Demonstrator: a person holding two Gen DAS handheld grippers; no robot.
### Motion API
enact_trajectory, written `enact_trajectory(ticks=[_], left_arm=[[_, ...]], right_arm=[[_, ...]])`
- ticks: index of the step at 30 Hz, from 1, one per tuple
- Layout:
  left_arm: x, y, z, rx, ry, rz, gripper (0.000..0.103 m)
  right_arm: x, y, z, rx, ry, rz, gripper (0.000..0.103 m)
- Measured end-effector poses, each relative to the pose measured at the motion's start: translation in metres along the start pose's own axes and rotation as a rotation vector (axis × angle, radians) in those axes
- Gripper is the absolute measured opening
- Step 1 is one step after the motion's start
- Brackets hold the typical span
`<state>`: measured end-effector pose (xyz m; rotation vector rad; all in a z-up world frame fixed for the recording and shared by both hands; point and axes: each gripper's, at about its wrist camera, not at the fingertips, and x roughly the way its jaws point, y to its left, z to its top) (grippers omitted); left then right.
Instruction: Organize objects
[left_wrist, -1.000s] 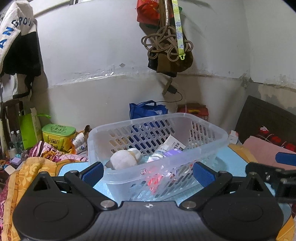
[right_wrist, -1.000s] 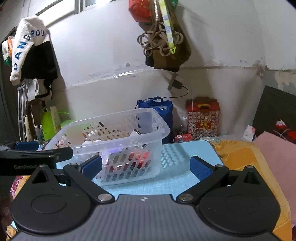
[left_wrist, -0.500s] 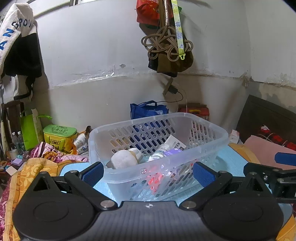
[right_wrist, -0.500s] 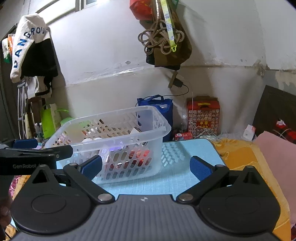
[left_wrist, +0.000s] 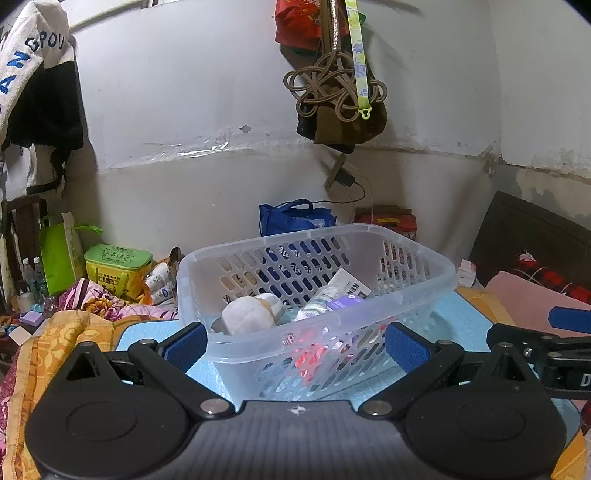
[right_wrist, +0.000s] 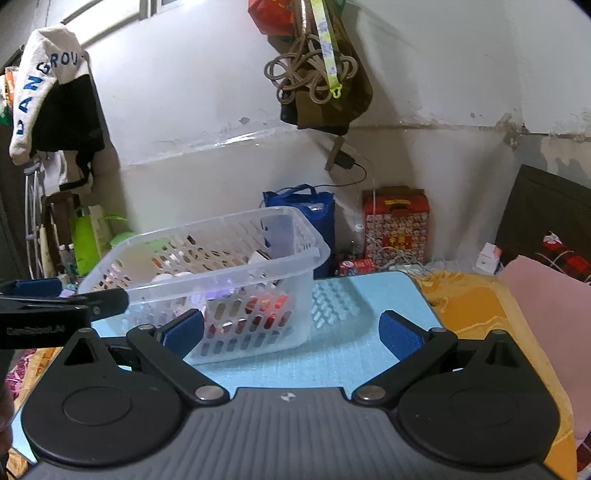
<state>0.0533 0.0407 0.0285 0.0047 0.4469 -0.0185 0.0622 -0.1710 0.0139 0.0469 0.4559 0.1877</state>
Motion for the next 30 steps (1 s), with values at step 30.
enact_trajectory(ticks=[30], left_arm=[[-0.0011,0.0048,-0.0008,-0.003,0.007,-0.003,0.103]], right_arm=[[0.0001,0.0057,-0.0011,-0.035,-0.001,0.017,0.103]])
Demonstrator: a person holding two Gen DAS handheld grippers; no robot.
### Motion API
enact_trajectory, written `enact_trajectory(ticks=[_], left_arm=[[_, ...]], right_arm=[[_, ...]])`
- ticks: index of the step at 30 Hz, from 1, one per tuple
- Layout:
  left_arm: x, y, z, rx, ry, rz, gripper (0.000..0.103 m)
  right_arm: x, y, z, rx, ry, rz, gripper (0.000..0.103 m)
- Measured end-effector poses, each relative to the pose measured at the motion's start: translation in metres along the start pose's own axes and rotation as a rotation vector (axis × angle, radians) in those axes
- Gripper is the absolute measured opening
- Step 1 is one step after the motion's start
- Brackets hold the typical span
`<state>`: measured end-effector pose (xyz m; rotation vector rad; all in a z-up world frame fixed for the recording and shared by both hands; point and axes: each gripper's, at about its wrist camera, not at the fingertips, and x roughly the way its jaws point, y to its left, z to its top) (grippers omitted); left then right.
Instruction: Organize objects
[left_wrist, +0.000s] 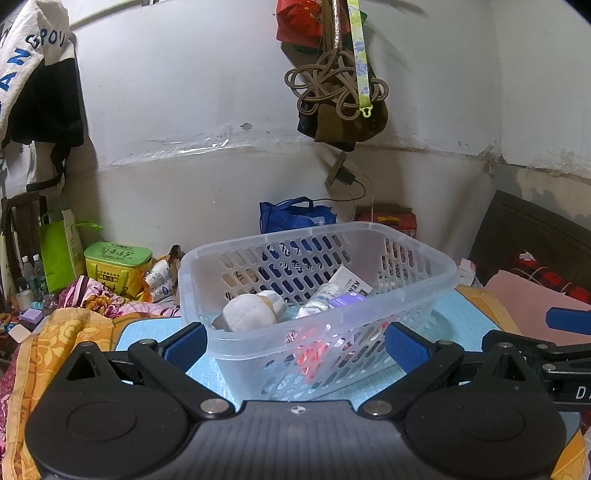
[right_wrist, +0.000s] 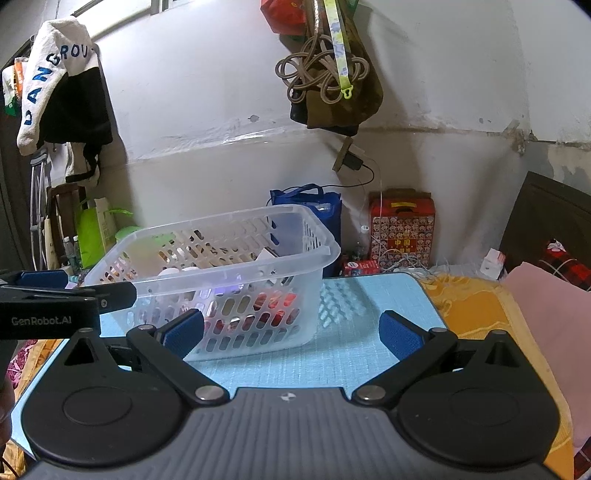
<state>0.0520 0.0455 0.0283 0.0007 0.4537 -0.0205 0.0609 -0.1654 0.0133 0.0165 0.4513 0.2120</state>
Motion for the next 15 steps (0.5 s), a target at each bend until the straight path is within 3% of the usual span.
enact_trajectory(ticks=[15], left_arm=[[0.0004,0.0008,0.0006,-0.003,-0.002,0.005,0.103]], right_arm=[[-0.0003,0.0033,-0.001,-0.012,0.003,0.0,0.103]])
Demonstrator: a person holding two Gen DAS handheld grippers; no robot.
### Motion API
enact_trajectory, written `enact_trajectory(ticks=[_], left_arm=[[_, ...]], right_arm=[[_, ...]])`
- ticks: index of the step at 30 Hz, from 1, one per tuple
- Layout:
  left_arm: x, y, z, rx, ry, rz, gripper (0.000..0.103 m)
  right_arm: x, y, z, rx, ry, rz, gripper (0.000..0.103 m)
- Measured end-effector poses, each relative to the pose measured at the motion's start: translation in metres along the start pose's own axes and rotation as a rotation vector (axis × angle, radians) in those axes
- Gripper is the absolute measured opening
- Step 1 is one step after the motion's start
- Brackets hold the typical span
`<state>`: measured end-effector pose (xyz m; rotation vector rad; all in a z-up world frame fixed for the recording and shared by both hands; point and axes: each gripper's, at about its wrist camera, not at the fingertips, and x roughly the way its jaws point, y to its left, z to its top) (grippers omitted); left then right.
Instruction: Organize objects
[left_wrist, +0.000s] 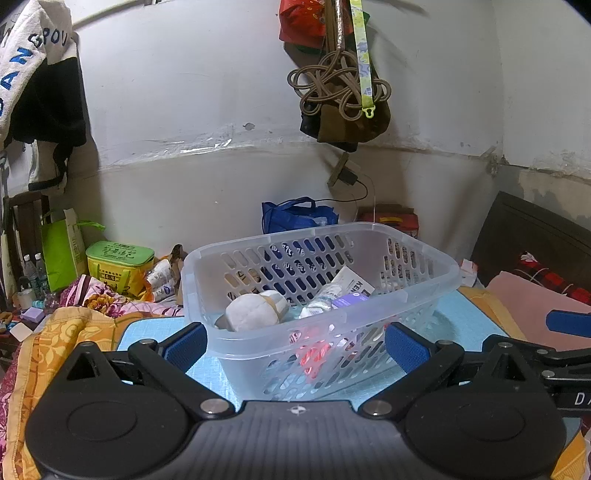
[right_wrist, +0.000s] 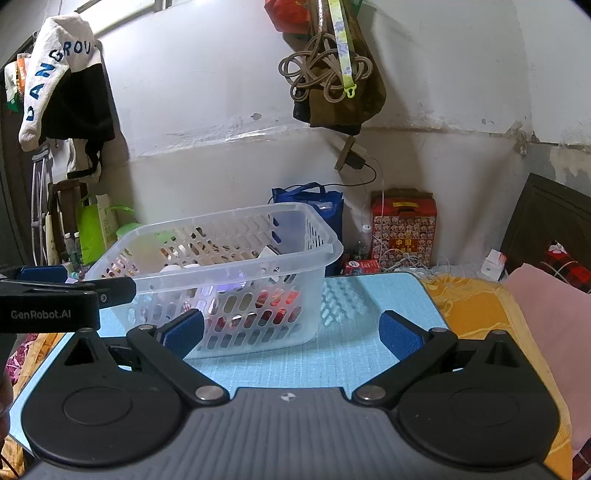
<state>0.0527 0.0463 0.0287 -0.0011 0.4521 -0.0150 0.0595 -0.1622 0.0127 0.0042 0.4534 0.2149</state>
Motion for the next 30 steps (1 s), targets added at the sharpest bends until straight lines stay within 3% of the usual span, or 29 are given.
enact_trajectory(ticks=[30], left_arm=[[0.001,0.0019,-0.001,-0.006,0.009,-0.01,0.103]], right_arm=[[0.0004,-0.002,0.001,0.002,-0.001,-0.003,0.103]])
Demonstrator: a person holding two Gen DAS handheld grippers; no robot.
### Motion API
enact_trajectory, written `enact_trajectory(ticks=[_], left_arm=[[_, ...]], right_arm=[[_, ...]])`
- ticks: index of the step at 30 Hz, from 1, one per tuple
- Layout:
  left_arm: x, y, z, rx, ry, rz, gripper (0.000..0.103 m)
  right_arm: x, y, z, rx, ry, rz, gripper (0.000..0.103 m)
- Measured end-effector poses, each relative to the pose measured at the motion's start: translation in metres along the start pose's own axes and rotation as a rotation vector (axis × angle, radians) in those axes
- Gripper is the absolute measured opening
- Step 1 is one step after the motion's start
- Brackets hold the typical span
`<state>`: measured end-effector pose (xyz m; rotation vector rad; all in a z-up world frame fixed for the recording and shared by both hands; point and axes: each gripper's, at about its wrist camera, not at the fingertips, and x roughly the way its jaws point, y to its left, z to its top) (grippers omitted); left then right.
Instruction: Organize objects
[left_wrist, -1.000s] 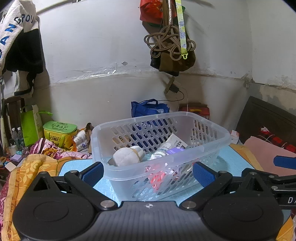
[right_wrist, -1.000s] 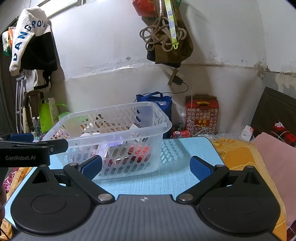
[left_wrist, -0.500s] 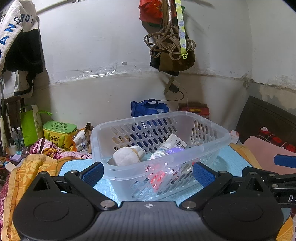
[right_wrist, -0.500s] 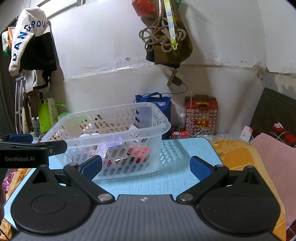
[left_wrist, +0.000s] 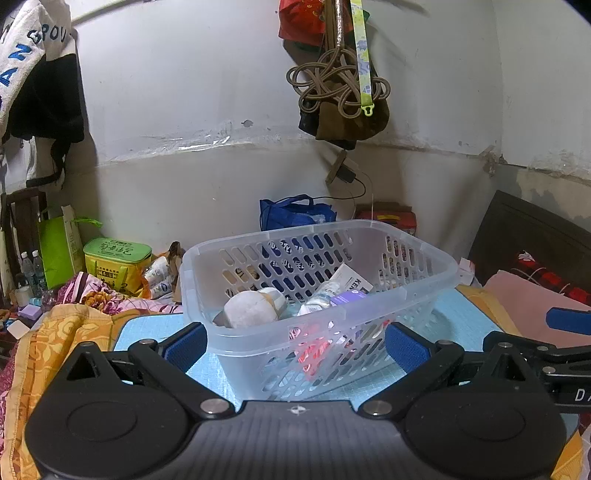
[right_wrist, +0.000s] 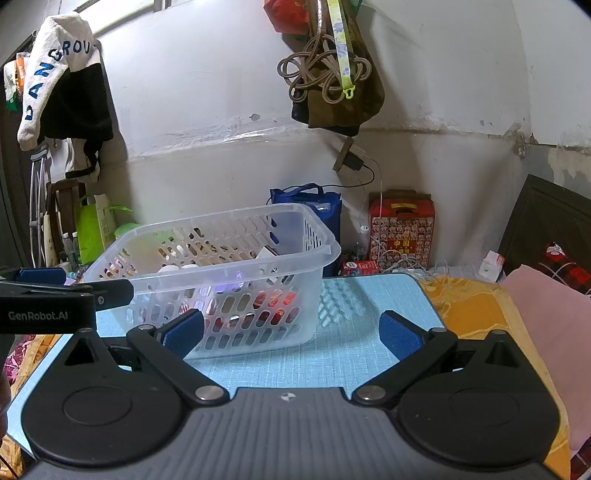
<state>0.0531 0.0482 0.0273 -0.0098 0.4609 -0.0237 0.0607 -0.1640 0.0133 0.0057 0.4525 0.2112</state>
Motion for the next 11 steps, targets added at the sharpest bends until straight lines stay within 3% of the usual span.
enact_trajectory(ticks=[11], left_arm=[[-0.0007,-0.0005,-0.0008,0.024,-0.012,0.019,0.103]], right_arm=[[0.0004,0.0019,-0.0014,-0.007,0.006,-0.001,0.103]])
